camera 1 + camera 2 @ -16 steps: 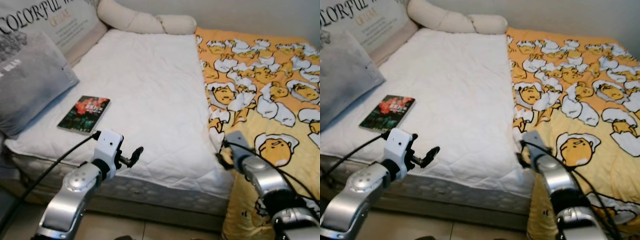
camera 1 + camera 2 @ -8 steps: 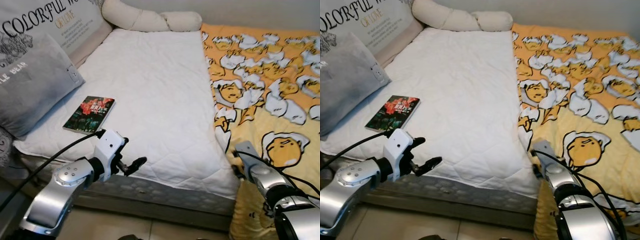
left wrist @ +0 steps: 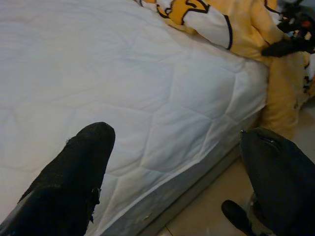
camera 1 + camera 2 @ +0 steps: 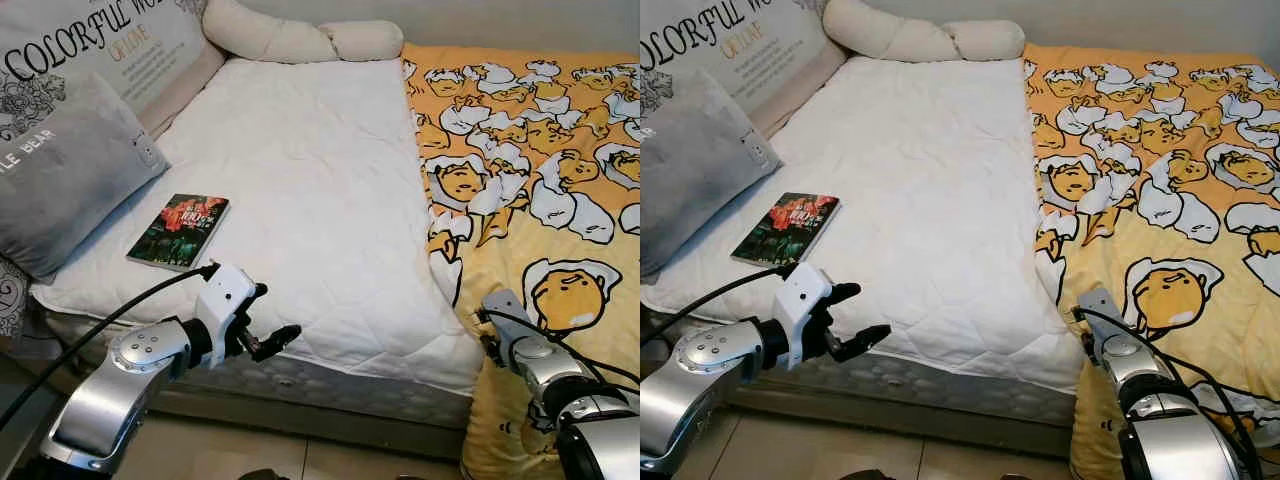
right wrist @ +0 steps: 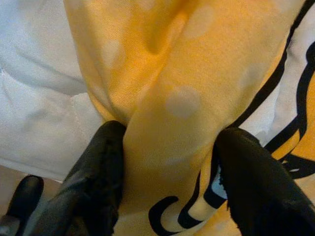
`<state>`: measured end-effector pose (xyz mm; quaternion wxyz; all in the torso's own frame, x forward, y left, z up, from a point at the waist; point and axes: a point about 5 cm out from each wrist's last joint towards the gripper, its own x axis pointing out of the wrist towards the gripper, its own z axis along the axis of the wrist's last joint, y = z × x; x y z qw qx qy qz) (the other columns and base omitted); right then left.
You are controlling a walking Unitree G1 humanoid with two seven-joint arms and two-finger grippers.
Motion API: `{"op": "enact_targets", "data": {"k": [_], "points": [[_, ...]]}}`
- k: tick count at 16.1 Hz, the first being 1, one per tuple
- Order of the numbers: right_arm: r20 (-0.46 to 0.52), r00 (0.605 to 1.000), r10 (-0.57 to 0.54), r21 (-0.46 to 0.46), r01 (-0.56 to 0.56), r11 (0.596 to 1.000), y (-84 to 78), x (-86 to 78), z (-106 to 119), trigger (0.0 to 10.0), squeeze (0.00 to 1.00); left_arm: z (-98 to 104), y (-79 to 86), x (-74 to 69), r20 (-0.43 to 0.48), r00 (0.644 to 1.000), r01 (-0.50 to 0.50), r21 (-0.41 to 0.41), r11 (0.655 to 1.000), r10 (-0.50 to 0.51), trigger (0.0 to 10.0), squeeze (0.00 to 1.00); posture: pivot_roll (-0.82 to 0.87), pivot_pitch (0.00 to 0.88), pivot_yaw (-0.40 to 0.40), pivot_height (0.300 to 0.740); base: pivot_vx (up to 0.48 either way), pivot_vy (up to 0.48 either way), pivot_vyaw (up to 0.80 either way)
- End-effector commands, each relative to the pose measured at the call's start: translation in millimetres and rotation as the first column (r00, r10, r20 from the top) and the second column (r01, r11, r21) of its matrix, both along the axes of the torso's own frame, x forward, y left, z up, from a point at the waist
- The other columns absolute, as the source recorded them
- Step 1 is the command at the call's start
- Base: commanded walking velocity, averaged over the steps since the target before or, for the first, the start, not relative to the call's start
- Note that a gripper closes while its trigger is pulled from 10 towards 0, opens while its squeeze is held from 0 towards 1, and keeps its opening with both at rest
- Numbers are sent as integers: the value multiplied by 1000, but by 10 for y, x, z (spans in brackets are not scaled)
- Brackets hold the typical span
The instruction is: Clean up the room
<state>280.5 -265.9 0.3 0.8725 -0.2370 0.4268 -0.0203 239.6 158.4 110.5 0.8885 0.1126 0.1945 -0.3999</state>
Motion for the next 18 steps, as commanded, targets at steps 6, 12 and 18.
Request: {"op": "enact_targets", "data": {"k": [6, 12, 18], "points": [[-12, 999, 40, 17, -40, 999, -53, -28, 0, 0, 0, 60, -30, 29, 26, 999, 27, 18, 999, -27, 10000, 0, -38, 0, 56, 740, 0, 0, 0], [29, 984, 175, 176, -178, 968, -96, -17, 84, 0, 0, 40, -57, 49, 29, 999, 28, 19, 999, -28, 10000, 0, -54, 0, 52, 740, 0, 0, 0], [160, 904, 397, 619, -405, 673, -103, -96, 377, 0, 0, 42, -57, 44, 40, 999, 24, 27, 999, -25, 10000, 0, -55, 0, 40, 740, 0, 0, 0]]}}
